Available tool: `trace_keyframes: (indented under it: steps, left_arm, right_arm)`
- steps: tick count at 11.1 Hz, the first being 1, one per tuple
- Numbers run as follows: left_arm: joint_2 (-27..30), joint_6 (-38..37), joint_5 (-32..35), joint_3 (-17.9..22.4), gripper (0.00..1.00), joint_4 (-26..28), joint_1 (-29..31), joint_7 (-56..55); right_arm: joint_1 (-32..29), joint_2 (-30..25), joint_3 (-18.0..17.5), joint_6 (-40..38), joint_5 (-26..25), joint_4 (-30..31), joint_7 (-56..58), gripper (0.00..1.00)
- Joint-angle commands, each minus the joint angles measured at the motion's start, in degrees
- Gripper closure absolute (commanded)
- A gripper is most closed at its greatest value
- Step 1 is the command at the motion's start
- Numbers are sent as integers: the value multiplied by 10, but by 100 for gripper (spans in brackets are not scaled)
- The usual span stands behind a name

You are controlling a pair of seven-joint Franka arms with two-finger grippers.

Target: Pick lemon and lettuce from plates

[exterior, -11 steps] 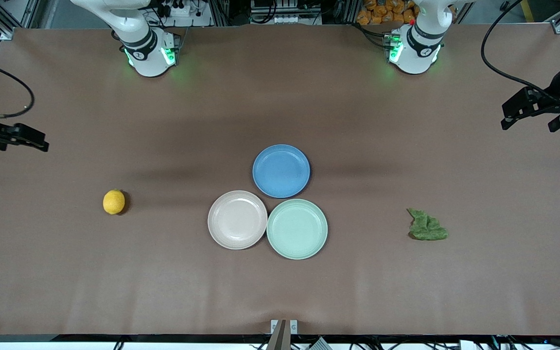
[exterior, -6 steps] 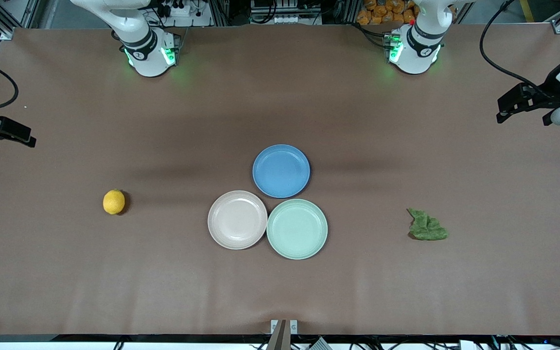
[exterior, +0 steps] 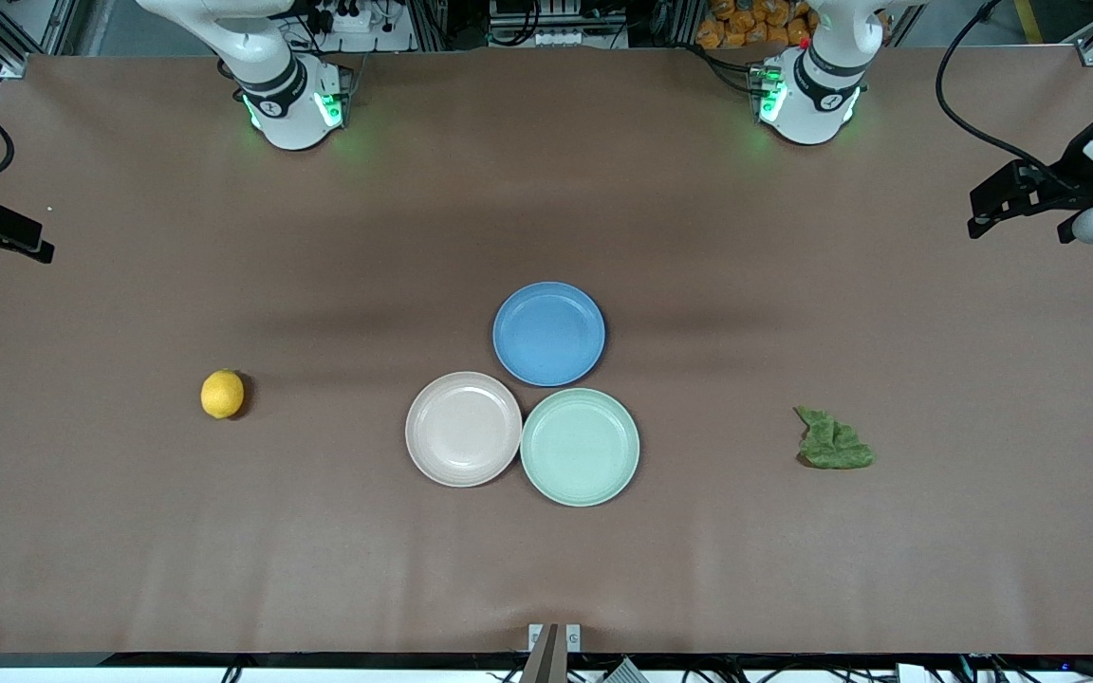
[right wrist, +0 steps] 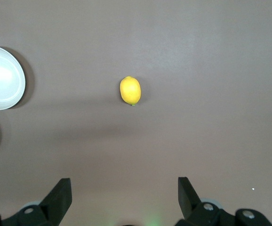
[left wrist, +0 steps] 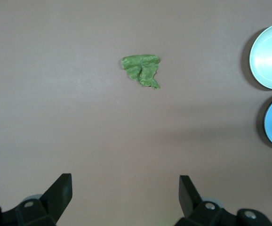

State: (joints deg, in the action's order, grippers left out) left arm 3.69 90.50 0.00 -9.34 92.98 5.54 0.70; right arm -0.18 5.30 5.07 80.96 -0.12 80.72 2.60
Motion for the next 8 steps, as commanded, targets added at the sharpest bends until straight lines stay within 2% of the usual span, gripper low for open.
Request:
trace_keyframes:
  steps: [1,8]
  left_arm:
    - [-2,-13,-11,-1,0,-24,-3,2]
    - [-7,-13,-13,-1,0,-27,-2,-5]
  right_arm:
    - [3,-12,7,-6,9,8,6,0]
    - [4,-11,6,-1,9,12,6,0]
